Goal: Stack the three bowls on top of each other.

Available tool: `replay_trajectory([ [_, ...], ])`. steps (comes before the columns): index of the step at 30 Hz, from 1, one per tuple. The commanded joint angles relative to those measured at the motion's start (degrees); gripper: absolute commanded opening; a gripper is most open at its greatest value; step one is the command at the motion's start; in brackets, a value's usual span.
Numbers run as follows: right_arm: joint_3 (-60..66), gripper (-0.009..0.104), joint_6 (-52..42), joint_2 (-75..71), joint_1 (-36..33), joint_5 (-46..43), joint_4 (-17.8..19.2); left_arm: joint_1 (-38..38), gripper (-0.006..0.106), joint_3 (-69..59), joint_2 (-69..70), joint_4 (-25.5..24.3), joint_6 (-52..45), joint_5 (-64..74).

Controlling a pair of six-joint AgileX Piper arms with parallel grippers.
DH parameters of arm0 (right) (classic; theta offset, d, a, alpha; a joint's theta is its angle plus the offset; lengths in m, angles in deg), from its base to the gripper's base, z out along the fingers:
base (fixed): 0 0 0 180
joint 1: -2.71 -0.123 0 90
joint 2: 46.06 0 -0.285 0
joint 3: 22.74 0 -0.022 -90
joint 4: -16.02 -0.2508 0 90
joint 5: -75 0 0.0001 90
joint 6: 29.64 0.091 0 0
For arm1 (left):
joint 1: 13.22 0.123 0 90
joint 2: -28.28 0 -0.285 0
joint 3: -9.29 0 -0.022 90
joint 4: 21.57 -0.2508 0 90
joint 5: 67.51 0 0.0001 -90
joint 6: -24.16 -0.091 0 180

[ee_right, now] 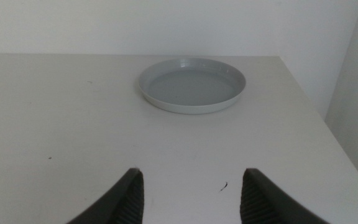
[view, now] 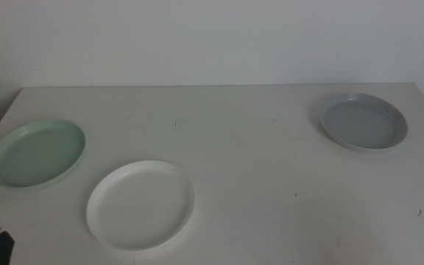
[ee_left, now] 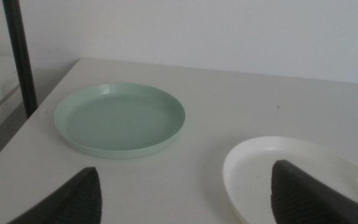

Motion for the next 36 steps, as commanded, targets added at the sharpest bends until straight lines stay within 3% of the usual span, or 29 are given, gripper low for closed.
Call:
replay_trajectory([
  [1, -0.3, 0.040, -0.2, -1.5, 0.4, -4.2, 0.8, 0.0, 0.105, 0.4, 0.8, 0.0, 0.6, -4.8],
  [9, -0.3, 0.040, -0.2, -1.5, 0.4, -4.2, 0.8, 0.0, 0.105, 12.5, -10.9, -0.3, 0.6, -1.5],
  [36, -0.3, 0.040, -0.2, -1.5, 0.4, -4.2, 0.8, 0.0, 0.105, 64.7, -49.7, 0.8, 0.2, 38.1],
])
